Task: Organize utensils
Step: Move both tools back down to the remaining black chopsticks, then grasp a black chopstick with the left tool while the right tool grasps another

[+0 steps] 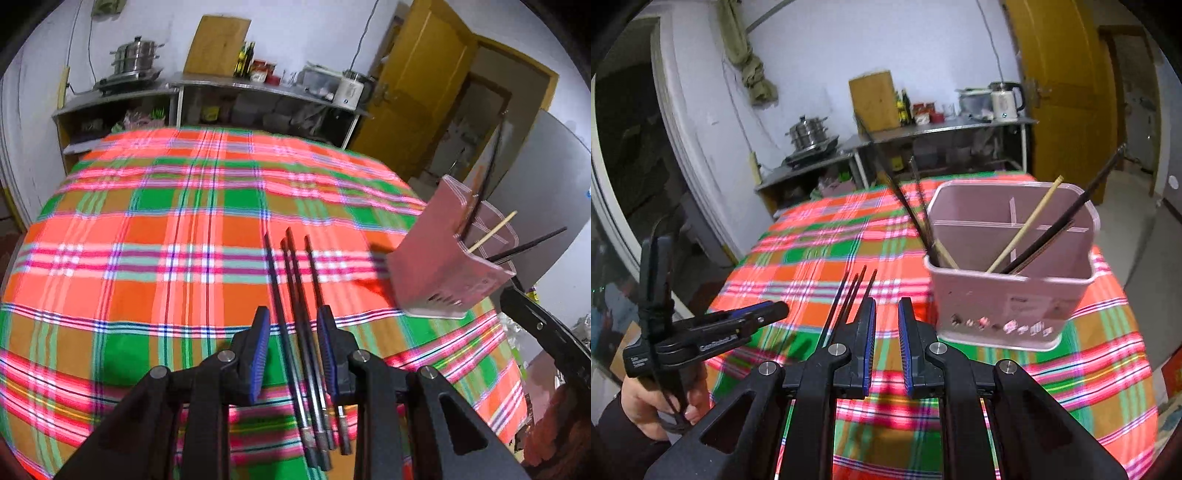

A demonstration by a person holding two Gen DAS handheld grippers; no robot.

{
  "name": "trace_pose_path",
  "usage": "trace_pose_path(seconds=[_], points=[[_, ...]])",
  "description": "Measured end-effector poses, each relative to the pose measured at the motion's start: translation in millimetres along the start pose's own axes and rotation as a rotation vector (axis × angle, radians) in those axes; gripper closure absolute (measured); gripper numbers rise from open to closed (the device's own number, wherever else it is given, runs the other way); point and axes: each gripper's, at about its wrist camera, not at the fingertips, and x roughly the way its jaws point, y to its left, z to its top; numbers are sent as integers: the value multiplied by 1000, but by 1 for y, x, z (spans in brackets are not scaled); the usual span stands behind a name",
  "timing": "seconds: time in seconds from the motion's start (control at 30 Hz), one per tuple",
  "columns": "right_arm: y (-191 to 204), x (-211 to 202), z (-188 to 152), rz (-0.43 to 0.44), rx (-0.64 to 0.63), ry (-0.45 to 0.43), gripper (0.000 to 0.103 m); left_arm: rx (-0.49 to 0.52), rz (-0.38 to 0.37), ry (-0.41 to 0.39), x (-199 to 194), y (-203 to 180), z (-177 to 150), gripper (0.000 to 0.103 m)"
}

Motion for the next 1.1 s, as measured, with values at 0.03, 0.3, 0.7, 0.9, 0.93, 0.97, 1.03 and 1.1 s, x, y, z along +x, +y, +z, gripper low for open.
trace_pose_path(seconds=[0.03,0.3,0.7,0.9,0.93,0.97,1.03,1.1], points=[[1,3,-2,2,0,9,91,-3,4,12,7,2,-1,76],[3,34,-12,10,-3,73,91,-27,26,66,50,10,3,76],[14,70,-18,29,-3,140,91,18,82,74,69,9,2,95],[22,97,-20,41,-5,181,91,-42,119,53,53,37,-5,97],[23,104,-20,40,-5,190,91,-54,126,48,50,42,-6,97],[24,110,-20,40,-4,198,91,-66,132,45,48,47,-7,97],[25,121,-19,38,-1,213,91,-83,145,39,44,56,-7,97],[27,131,-18,36,-1,222,91,-97,147,37,40,64,-8,97]])
